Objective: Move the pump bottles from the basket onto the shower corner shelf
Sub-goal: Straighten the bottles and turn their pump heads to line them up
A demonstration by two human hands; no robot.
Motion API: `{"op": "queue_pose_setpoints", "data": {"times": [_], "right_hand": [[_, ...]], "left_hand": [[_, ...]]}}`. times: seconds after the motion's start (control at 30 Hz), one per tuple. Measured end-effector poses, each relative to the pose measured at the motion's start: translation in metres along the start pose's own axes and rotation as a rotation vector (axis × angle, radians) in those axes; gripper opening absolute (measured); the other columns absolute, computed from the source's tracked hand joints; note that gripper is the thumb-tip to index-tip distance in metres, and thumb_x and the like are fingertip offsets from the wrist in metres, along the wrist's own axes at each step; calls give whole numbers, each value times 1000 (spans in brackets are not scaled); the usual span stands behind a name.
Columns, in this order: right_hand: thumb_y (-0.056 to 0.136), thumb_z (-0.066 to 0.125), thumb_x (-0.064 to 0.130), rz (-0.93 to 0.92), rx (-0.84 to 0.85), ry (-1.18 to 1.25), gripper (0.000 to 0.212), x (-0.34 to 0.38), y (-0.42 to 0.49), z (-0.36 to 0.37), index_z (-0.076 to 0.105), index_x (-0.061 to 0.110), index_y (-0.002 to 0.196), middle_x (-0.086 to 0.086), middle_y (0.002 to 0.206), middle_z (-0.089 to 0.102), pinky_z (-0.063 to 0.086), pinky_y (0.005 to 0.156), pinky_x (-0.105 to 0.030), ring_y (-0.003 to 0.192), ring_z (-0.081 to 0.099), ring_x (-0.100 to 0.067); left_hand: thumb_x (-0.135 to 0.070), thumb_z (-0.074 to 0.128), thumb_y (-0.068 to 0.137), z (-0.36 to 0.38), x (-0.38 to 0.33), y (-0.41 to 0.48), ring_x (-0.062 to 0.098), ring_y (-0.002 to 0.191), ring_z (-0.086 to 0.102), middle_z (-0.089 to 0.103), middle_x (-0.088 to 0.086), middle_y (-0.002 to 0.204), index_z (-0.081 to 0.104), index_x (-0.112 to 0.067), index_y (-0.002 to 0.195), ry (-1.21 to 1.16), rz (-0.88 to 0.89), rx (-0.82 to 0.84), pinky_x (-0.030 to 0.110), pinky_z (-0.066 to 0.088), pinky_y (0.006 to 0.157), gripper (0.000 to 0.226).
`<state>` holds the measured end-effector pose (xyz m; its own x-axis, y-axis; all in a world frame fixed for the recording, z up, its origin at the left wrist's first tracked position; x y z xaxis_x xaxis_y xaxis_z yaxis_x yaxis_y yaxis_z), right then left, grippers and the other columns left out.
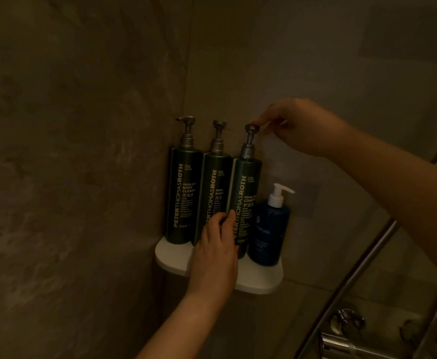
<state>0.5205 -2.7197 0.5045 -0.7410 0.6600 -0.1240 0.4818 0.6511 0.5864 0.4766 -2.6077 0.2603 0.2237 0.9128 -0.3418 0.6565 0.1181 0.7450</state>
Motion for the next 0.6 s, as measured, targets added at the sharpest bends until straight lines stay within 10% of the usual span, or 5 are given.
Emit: {"op": "queue_pose_setpoints", "data": {"times": [0.3, 0.6], "right_hand": [[84, 41, -12, -20, 14, 17, 46, -5, 4, 4, 66, 12, 114, -4, 114, 64, 36, 73, -3, 94, 55, -7], [89, 50, 1, 48, 25, 181, 41, -8, -2, 11, 56, 14, 127, -2, 117, 58, 44, 92, -26, 108, 56, -15]], "left_hand": [[-18, 58, 89, 3, -3, 6, 17, 127, 35, 26, 4, 145, 18, -17, 147, -10, -49, 7, 26, 41, 96, 70], [-18, 59, 88, 2, -4, 5, 19, 126, 38, 28, 5, 144, 23, -14, 145, -35, -57, -4, 29, 45, 94, 67]]}}
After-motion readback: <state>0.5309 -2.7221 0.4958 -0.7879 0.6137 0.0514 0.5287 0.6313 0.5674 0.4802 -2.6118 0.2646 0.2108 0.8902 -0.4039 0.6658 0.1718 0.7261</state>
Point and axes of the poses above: each hand's wrist, its own y-axis towards the middle knuckle, its own z-axis out of the palm, x = y × z, the point moved 3 cm from there along y, towards the middle knuckle
